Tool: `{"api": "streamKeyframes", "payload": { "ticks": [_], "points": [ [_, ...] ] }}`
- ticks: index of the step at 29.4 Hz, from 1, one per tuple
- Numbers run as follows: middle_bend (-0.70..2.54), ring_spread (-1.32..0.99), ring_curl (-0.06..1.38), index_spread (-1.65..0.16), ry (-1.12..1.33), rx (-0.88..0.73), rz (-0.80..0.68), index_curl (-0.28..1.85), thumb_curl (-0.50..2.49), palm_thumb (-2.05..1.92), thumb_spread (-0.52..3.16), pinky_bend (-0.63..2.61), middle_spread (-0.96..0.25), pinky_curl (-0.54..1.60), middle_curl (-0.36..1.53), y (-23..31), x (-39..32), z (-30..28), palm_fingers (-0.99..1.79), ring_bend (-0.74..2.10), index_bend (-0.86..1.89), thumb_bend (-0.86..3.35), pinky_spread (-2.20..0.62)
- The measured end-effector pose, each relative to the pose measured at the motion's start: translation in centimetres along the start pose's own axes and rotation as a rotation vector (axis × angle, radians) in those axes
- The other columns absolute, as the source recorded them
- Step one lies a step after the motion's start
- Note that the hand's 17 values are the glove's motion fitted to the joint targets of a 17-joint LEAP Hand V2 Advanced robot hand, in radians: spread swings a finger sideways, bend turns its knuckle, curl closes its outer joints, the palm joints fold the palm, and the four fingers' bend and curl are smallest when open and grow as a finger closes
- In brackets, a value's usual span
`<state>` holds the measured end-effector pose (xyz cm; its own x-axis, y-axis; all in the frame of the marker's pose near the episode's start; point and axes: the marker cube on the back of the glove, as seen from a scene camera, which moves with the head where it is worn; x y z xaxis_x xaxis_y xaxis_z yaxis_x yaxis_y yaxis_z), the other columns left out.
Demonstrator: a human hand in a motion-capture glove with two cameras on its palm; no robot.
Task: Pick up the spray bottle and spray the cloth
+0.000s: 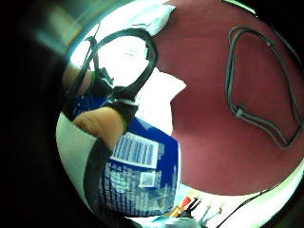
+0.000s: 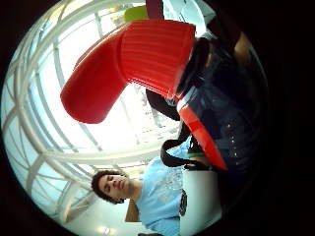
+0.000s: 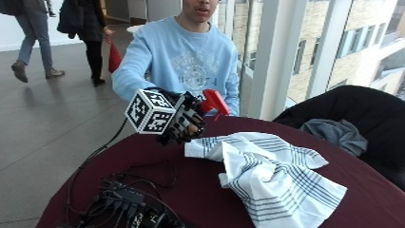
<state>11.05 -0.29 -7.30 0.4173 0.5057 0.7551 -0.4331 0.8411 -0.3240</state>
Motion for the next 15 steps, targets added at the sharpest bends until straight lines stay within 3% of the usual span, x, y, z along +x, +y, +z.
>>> {"api": "streamKeyframes", "payload": {
  "ticks": [15],
  "points": [
    [0.25,0.01,0.40,-0.17,-0.027,-0.008,0.022,0.37,0.53,0.85,1.02,0.20,-0.07,0.34,0.48,0.07,-0.01,-0.02,1.10,0.43,0.14,-0.02,0.26]
  ]
}}
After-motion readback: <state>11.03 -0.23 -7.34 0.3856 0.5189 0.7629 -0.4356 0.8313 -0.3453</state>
